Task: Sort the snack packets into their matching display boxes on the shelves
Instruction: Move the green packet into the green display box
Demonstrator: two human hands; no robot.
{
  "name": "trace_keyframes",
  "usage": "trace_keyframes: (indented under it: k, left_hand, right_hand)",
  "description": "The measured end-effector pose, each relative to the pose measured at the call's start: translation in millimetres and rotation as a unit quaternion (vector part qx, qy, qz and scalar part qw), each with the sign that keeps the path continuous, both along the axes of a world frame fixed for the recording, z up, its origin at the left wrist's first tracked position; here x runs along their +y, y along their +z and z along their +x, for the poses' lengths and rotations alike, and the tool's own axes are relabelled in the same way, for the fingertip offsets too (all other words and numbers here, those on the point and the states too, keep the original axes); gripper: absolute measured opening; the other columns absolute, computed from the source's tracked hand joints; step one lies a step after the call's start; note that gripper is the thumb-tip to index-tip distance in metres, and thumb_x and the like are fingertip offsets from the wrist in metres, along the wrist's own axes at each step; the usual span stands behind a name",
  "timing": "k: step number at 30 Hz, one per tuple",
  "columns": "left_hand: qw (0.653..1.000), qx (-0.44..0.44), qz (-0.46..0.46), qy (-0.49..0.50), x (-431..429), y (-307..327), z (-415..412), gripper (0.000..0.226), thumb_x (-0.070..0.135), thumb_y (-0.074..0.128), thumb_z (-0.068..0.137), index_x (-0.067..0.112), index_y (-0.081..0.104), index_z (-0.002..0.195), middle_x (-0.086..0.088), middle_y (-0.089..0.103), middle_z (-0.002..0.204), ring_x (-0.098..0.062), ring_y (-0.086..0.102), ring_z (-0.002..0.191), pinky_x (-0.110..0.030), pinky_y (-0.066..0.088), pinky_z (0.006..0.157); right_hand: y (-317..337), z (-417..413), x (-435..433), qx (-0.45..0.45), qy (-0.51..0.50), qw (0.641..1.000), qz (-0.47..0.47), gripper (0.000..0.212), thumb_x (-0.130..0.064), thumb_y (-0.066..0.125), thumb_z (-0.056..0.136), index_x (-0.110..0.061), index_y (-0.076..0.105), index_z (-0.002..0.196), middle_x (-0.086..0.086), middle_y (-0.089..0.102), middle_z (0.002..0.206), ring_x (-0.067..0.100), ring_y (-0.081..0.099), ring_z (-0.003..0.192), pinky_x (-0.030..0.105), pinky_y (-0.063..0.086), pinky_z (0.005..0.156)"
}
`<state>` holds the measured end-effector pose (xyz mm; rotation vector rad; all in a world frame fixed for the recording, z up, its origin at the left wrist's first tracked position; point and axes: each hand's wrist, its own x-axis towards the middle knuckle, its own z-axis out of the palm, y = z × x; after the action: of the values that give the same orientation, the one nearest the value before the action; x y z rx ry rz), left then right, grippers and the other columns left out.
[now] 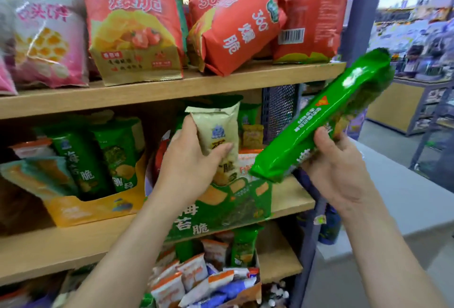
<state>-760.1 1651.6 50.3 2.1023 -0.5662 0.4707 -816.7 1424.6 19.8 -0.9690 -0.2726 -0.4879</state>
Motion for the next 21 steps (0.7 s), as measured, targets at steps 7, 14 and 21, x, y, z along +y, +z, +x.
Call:
trace_keyframes:
  k: [7, 14, 21]
  left_hand:
    - [0.988, -0.017, -0.096, 0.121, 18.8, -0.3, -14.2, 0.038, 0.022, 0.073, 0.085, 0.025, 0.045, 0.109, 0.014, 0.06, 0.1, 0.009, 0.058, 0.085, -0.014, 0.044, 0.068]
    - [0.984, -0.035, -0.054, 0.169, 0.8, -3.9, -16.5, 0.041, 0.031, 0.075, 0.082, 0.028, 0.043, 0.107, 0.0, 0.059, 0.109, -0.015, 0.058, 0.094, -0.032, 0.048, 0.076]
    - [0.955, -0.125, -0.024, 0.267, -8.4, -2.4, -19.9, 0.091, 0.032, 0.081, 0.076, 0.014, 0.027, 0.148, -0.01, 0.046, 0.126, -0.024, 0.045, 0.118, -0.035, 0.039, 0.099]
  right_hand:
    - [-2.4, 13.1, -11.6, 0.026, -0.145, 0.982, -0.116, 0.041, -0.043, 0.089, 0.062, -0.03, 0.065, 0.092, -0.004, 0.072, 0.096, 0.019, 0.069, 0.096, 0.038, 0.057, 0.084]
    - [15.6, 13.0, 8.6, -0.004, -0.179, 0.952, -0.25, 0.036, -0.017, 0.078, 0.079, -0.024, 0.057, 0.108, -0.012, 0.069, 0.098, -0.005, 0.065, 0.089, 0.008, 0.048, 0.074]
    - [20.9, 26.8, 37.3, 0.021, -0.165, 0.883, -0.438, 0.053, -0.038, 0.078, 0.08, -0.028, 0.047, 0.121, -0.02, 0.062, 0.101, -0.002, 0.06, 0.09, 0.008, 0.044, 0.075]
